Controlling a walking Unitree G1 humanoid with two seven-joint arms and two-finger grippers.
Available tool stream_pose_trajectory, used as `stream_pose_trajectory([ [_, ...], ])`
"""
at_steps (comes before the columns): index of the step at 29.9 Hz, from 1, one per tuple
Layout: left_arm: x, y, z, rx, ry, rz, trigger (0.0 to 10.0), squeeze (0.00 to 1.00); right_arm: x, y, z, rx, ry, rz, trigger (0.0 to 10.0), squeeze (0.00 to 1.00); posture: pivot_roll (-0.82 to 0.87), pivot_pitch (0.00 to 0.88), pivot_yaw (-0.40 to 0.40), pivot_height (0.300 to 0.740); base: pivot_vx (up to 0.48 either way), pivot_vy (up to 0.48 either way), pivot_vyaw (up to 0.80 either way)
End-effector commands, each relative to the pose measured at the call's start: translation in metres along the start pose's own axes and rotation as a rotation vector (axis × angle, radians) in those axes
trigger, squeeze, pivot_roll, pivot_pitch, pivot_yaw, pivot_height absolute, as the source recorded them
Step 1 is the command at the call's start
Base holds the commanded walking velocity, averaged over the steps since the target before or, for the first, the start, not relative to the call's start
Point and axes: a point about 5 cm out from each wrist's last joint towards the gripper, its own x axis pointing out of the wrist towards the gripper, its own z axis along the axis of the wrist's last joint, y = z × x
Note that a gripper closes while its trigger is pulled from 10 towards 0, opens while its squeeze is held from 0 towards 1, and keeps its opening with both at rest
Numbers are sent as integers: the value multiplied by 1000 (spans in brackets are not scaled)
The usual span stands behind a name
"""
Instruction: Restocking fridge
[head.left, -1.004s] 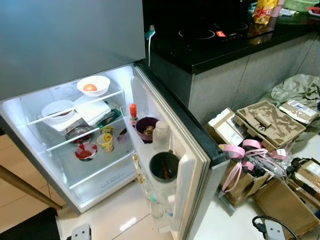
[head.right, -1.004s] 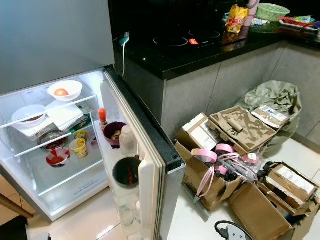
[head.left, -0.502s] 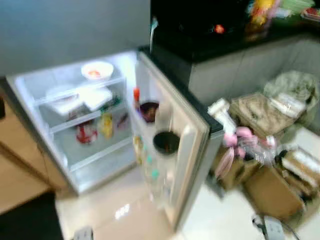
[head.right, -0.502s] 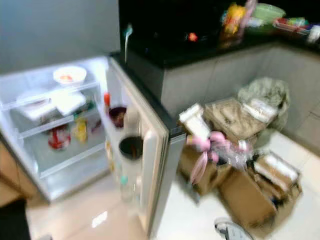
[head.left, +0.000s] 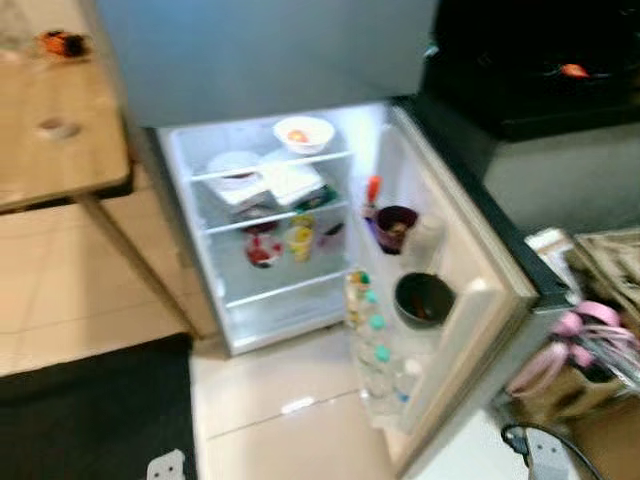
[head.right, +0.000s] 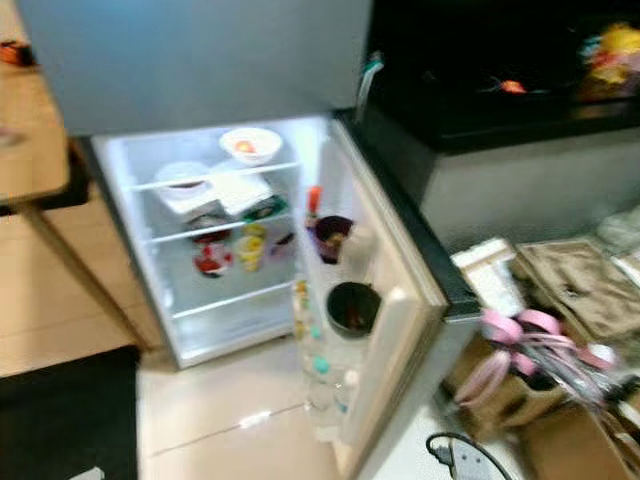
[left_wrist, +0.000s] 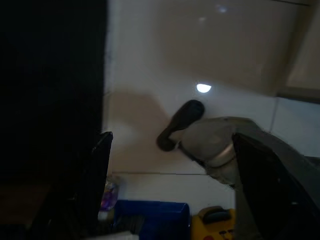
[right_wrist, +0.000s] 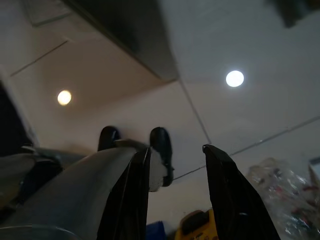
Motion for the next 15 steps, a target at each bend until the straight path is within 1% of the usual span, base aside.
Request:
stream_pose_trajectory([
  [1,0,-1,-1,24,6,-15,10000,0,-1,-3,-4,7,12,-20,10000,0,-17,0,-36,740,0,0,794],
  [3,0,-2,-1,36,12,-23,10000,0,-1,-3,-4,14,11,-23,10000,0,-17,0,-36,740,0,0,706],
  [4,0,-3,-3,49,19,-33,10000,0,-1,-4,-5,13,18,-41,10000,0,-17,0,-36,740,0,-480,0],
  [9,0,-3,-4,31,20,-36,10000,0,-3,-10,-8,5,45,-104,10000,0,-17,0,-36,740,0,-480,0],
  [11,0,-3,-4,11,17,-31,10000,0,-4,-13,-8,2,44,-129,10000,0,-17,0,-36,740,0,0,0],
  [15,0,-4,-4,2,16,-34,10000,0,-6,-22,-4,6,27,-188,10000,0,-20,0,-36,740,0,0,0],
])
